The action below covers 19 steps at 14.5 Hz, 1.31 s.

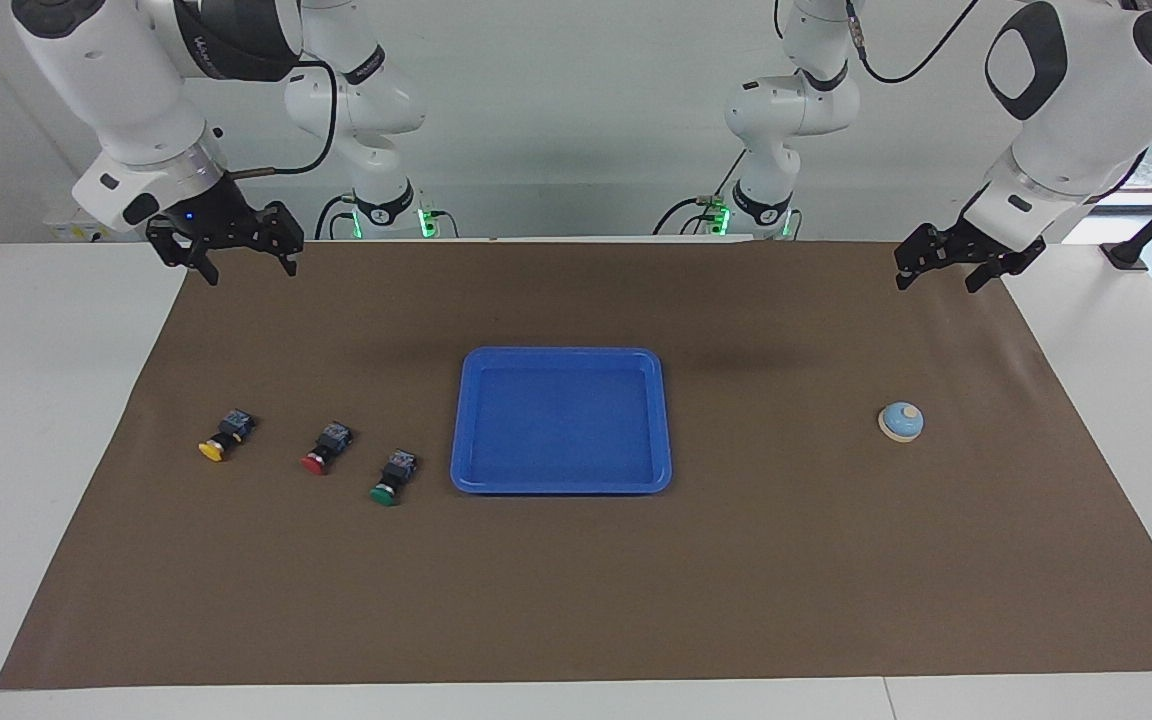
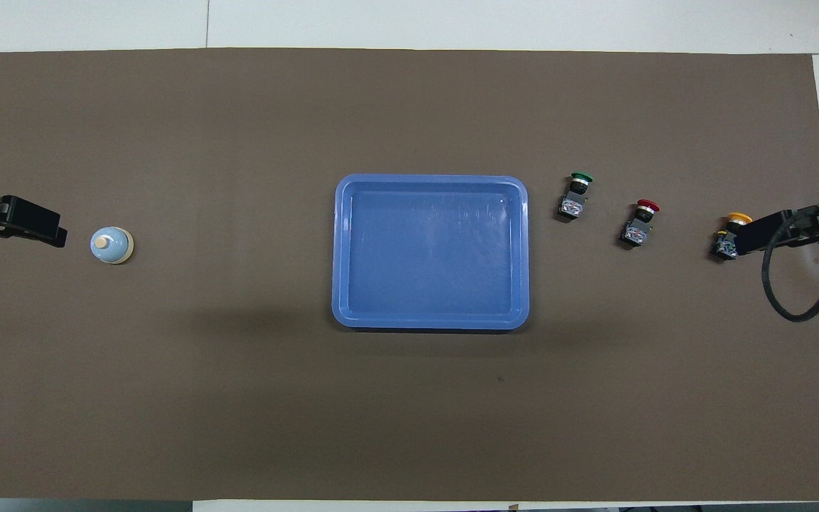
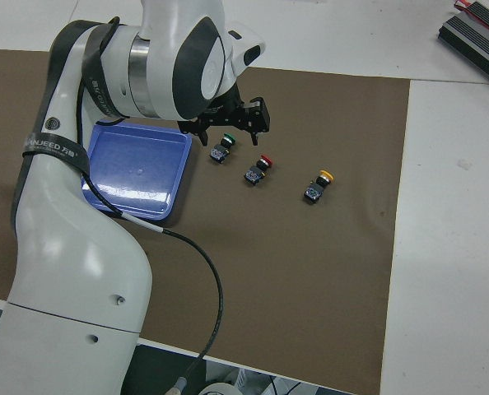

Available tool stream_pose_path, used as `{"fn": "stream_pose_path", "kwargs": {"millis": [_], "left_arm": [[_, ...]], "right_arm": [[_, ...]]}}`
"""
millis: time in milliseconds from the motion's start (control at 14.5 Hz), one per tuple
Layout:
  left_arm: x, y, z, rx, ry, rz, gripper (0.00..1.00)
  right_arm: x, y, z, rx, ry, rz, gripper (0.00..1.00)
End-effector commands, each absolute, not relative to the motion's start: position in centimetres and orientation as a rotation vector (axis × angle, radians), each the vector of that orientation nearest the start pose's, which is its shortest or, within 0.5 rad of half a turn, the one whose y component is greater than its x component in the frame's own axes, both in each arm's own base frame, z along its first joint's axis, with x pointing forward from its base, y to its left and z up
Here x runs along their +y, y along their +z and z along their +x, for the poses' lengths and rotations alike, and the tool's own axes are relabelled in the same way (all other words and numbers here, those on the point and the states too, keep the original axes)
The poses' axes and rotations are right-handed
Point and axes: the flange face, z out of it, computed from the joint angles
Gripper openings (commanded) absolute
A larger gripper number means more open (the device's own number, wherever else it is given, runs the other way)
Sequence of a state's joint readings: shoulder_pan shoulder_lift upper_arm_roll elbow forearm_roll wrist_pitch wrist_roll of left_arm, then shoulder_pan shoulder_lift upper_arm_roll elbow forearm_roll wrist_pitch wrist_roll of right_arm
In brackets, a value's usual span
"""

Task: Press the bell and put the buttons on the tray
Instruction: 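Move the left gripper toward the white dome bell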

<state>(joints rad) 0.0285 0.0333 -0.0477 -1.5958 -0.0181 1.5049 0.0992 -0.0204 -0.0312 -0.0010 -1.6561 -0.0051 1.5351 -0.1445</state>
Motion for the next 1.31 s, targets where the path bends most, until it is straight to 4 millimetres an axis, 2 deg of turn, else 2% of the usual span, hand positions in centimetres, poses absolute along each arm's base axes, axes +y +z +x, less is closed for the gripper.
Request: {"fn": "stream_pose_path", "kwargs": {"millis": [0,415,553,622,761,830,968,1037,1245], "left_arm": [[-1.8,59.3,54.5,0.209,0.207,-3.134,1.0],[-1.0,59.3,54.6,0.154,0.186,-3.138,1.0],[-0.3,59.1,54.6,0.116,0.186,-3.138,0.26],[0.4,58.8,54.7,0.101,0.188,-3.139,0.0],[3.1,57.8,55.6,0.037,0.157,-3.134,0.0],[3.6,56.3,56.5,0.049,0.172,-3.114,0.0],[4.8,51.9,58.2,0.082,0.168,-3.1,0.0],[6.1,49.9,58.5,0.052,0.135,-3.102,0.0],[7.1,44.3,59.0,0.04,0.123,-3.106,0.0]], "right_arm": [[-1.4,60.1,53.3,-0.211,0.133,-3.119,1.0],[-1.4,60.1,53.3,-0.211,0.133,-3.119,1.0],[-1.4,60.0,53.3,-0.211,0.135,-3.119,1.0],[-1.4,60.1,53.3,-0.211,0.133,-3.119,1.0],[-1.4,60.0,53.3,-0.211,0.135,-3.119,1.0],[-1.4,60.1,53.3,-0.211,0.133,-3.119,1.0],[-1.3,60.0,53.3,-0.213,0.136,-3.119,1.0],[-1.4,60.1,53.3,-0.211,0.133,-3.118,1.0],[-1.4,60.0,53.3,-0.211,0.135,-3.117,1.0]]}}
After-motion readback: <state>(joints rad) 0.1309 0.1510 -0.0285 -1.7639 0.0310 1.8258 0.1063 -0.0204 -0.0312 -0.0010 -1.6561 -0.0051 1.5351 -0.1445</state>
